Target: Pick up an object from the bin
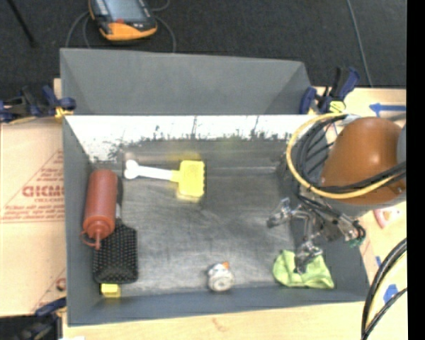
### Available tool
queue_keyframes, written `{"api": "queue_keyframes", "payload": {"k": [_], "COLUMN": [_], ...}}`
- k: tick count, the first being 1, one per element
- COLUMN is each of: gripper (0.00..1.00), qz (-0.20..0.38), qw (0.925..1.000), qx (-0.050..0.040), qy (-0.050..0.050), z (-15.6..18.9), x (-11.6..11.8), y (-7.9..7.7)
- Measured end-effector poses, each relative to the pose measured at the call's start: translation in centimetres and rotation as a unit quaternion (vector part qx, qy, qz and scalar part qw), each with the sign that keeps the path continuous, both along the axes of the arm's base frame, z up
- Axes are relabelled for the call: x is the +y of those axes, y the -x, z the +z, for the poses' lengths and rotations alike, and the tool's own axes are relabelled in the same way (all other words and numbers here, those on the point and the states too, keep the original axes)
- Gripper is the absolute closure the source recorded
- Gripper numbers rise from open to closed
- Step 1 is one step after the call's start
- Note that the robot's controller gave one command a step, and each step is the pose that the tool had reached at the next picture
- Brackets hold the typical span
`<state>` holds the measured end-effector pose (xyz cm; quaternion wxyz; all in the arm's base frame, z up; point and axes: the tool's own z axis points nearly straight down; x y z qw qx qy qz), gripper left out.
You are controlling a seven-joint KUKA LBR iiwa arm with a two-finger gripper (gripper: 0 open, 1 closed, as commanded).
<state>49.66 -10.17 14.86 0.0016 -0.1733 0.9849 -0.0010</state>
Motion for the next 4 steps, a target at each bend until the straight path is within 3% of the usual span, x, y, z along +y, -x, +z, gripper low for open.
{"api": "queue_keyframes", "payload": {"k": [1,2,3,4], "gripper": [1.0,1.0,1.0,1.0], "qz": [0.067,0.068,0.035,0.034], "qw": [0.9977,0.9977,0.9994,0.9994], "qx": [-0.0016,-0.0017,0.0001,0.0001], "qy": [0.001,0.001,0.0,0.0], "z": [-7.5,-7.5,4.1,4.1], "x": [-0.6,-0.6,-4.0,-4.0], "y": [0.8,0.8,-2.3,-2.3]}}
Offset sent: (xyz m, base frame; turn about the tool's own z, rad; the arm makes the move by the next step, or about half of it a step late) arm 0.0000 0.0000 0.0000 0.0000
